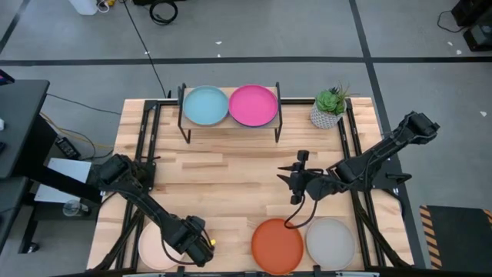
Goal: Place and stack plates onto a shelf
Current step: Stack the light orange plate on top of the light blue plate on the shelf
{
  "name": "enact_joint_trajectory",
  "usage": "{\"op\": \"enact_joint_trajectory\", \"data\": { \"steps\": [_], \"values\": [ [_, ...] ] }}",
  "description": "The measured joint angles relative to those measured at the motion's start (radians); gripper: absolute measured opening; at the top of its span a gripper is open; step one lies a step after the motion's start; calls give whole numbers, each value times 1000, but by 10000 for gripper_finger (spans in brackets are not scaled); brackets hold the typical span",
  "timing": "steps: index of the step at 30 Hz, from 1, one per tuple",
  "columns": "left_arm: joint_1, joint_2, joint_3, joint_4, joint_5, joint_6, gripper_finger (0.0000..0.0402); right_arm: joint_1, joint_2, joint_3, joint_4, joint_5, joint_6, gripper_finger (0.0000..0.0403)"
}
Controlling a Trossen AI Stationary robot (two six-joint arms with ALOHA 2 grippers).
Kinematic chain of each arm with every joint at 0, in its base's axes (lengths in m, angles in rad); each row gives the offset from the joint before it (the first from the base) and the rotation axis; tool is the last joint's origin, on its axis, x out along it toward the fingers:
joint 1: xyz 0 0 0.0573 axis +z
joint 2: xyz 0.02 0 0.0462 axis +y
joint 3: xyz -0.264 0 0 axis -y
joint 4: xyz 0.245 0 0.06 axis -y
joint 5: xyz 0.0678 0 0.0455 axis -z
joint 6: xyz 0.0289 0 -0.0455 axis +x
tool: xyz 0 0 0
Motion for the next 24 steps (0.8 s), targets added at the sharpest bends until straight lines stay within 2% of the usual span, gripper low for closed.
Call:
{"op": "enact_joint_trajectory", "data": {
  "steps": [5,13,24],
  "values": [
    [0,-18,20,21,-55,31,144,-17,0,0,11,-20,-9,121],
    [-14,-17,36,-131,0,-40,144,-21,0,0,30,-61,-19,121],
    [-14,-13,3,-103,-1,-22,144,-21,0,0,33,-66,-23,121]
  ]
}}
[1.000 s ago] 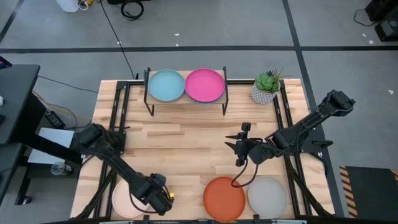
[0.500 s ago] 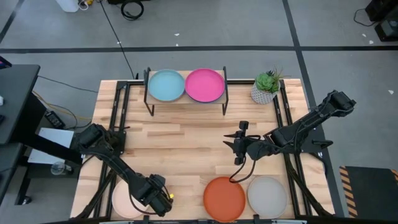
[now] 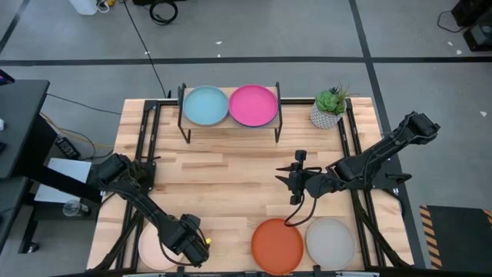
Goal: Place and stack plates onto a shelf
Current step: Stack the light orange plate on top of the light blue plate on the shelf
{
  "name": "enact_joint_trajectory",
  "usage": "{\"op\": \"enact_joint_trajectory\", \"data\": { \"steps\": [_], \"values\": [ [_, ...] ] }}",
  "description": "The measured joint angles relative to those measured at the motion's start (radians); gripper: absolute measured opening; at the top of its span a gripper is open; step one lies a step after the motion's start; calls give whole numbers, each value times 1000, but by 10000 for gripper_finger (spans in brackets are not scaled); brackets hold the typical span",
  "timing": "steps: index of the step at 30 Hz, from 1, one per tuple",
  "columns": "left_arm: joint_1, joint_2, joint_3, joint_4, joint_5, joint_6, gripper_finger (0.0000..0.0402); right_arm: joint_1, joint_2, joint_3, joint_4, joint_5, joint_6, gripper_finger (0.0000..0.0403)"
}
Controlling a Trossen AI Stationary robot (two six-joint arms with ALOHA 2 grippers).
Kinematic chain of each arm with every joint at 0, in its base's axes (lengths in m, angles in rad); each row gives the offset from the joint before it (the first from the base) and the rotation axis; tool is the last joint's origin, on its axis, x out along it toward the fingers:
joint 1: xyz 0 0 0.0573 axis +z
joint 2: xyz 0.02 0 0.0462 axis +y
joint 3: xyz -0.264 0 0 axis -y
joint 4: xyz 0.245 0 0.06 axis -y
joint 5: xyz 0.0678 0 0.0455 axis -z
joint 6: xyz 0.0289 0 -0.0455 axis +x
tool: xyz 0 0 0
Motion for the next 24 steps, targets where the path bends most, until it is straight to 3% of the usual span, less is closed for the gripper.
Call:
{"op": "enact_joint_trajectory", "data": {
  "steps": [15,18,22,24],
  "values": [
    [8,57,-1,-5,-1,90,138,0,0,0,4,0,-1,121],
    [8,57,-1,-4,-4,102,110,0,0,0,9,0,-6,121],
    [8,56,0,-1,-5,117,34,0,0,0,11,-3,-12,121],
    [9,54,2,-6,-11,144,15,0,0,0,11,-7,-12,121]
  ]
}}
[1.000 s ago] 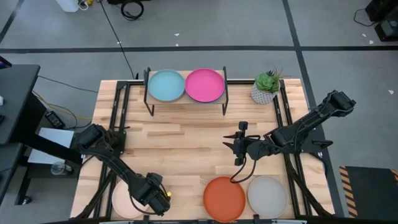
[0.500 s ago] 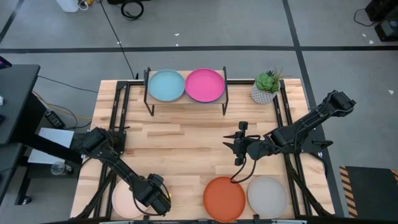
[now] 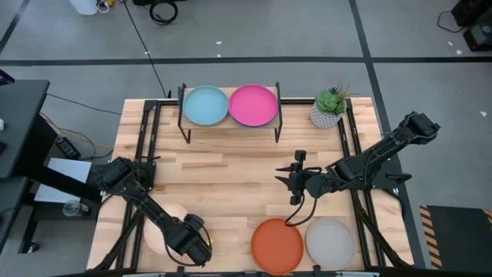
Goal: Place and stack plates onto a shelf
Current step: Stack the light orange plate on top of the light blue plate on the shelf
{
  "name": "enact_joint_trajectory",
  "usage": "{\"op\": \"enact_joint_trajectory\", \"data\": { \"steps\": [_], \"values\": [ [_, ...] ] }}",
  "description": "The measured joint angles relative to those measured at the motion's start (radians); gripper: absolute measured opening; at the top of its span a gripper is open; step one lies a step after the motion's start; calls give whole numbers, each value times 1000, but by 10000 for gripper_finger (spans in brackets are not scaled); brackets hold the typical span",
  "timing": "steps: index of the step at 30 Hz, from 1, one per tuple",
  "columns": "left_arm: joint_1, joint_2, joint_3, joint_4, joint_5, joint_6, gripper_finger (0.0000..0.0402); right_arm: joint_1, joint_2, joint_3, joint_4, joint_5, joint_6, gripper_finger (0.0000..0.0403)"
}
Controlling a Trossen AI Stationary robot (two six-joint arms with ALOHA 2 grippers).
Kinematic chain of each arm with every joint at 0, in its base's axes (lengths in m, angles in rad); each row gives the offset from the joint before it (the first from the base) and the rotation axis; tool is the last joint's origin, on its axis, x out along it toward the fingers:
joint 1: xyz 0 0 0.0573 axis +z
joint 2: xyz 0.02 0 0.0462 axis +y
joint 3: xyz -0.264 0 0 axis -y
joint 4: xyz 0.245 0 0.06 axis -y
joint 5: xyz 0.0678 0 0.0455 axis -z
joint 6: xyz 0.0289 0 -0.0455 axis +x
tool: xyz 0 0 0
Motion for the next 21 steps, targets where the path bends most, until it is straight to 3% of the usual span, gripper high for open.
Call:
{"op": "enact_joint_trajectory", "data": {
  "steps": [7,15,18,21],
  "values": [
    [26,2,167,-216,-63,140,16,0,0,0,1,0,-4,121],
    [103,1,566,-699,-434,388,15,-1,0,0,39,-24,-4,121],
    [174,-24,616,-672,-514,608,15,-7,9,0,82,-65,-6,121],
    [286,-33,652,-702,-531,795,15,-8,37,0,101,-82,-13,121]
  ]
}}
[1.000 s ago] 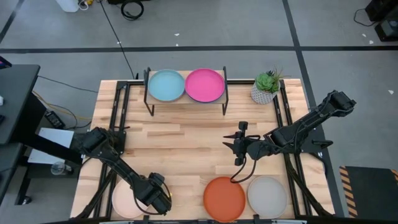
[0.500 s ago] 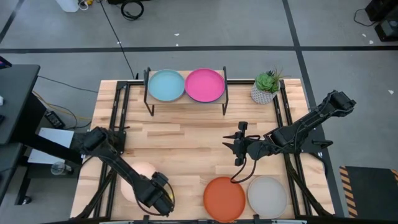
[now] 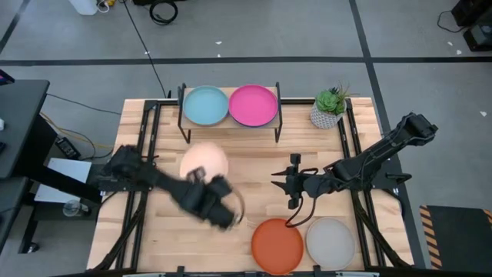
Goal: Place and stack plates onto a shelf
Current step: Stack the light orange plate on top of the light blue plate on the shelf
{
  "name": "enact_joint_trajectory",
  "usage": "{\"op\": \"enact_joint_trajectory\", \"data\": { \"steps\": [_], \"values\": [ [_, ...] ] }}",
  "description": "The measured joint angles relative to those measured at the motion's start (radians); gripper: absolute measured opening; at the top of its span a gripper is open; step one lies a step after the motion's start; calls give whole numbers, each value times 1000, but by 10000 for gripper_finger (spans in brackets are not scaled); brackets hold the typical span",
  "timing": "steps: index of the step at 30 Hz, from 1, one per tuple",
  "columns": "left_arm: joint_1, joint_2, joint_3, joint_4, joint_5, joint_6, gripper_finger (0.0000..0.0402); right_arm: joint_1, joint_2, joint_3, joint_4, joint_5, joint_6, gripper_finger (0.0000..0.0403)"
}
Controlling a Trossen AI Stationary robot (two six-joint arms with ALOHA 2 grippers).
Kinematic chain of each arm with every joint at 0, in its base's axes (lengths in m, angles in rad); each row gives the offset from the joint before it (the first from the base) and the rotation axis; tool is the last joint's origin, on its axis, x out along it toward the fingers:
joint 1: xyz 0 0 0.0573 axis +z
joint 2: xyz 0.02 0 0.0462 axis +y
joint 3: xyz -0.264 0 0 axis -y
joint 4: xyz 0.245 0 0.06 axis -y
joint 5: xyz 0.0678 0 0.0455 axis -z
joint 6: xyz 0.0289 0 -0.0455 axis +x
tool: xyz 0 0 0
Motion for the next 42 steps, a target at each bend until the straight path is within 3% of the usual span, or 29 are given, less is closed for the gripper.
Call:
{"op": "enact_joint_trajectory", "data": {
  "steps": [8,17,24,32,37,42],
  "values": [
    [302,-32,1,4,-3,487,15,5,80,0,5,54,28,121],
    [583,-85,12,3,10,843,15,16,69,0,-1,113,45,121],
    [768,-82,11,2,100,1105,16,20,70,0,-11,110,114,121],
    [889,-81,-36,2,235,1195,16,40,70,0,-34,109,161,121],
    [897,-80,-106,6,233,1230,16,42,70,0,-38,109,166,121],
    [872,-79,-126,6,152,1236,26,42,70,0,-36,115,167,121]
  ]
}}
